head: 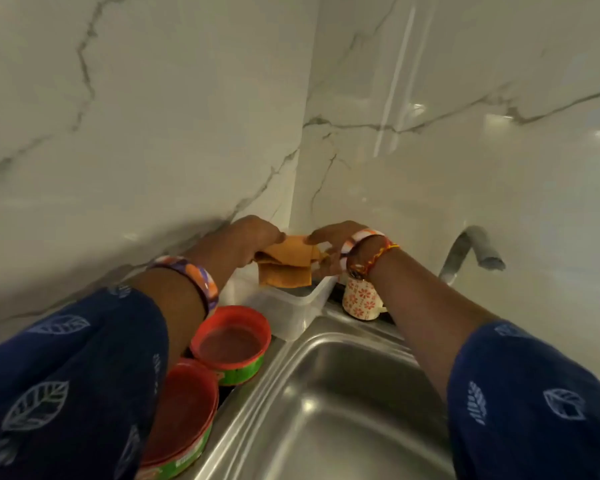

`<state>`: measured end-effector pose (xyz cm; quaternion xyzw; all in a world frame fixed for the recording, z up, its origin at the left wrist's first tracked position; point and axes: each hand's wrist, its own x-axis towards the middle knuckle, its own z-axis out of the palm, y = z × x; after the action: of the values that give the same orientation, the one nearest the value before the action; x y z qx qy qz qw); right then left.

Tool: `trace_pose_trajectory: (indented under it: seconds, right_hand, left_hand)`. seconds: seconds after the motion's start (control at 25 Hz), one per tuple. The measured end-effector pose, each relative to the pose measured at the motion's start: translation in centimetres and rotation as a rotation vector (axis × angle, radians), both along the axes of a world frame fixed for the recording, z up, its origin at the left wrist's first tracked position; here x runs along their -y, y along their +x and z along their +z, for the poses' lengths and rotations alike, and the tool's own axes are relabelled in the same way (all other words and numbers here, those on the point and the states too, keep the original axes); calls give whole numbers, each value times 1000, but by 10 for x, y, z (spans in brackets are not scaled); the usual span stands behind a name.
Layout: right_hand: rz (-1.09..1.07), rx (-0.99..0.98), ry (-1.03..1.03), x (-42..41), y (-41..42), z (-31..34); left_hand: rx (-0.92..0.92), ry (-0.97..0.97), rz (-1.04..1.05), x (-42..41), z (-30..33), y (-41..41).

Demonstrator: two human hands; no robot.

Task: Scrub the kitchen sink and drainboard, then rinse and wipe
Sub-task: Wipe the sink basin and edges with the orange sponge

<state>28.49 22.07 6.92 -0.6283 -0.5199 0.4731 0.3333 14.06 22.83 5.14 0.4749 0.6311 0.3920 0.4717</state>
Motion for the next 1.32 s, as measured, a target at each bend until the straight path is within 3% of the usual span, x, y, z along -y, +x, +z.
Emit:
trace_pose_trajectory:
  seconds: [0.2,0.32,0.48,0.64,0.72,0.84,0.92,1.0,1.16,1.32]
  right_hand:
    - [-6,-66,-144,10,7,-17]
    - [58,-137,-54,52,-1,-8]
    - [403,-98,39,127,-42,4]
    - [750,-73,-140,194,-92,-40]
    - [853,132,-155,229,-115,-84]
    - [855,677,197,264,-140,-149]
    - [772,829,366,284,-145,-163]
    - [638,726,365,294,-144,-168]
    - [449,145,138,319,-144,-168]
    - [399,31,305,321,-127,-148]
  left_hand:
    - [-130,25,-72,17,8,-10]
    - [-167,82,-150,67,26,-27]
    - [-254,160,-159,148,37,-62]
    - [-429,20,-78,227,5,-100]
    - [-481,-128,-28,265,-29,-114]
    - [-341,-313,26,315,-82,-118]
    - [-235,-344,106,335,-109,-115]
    - [-92,-281,260,345,-125,-111]
    - [70,-89,350,350,-120,-99]
    - [-305,114,247,316,-96,-92]
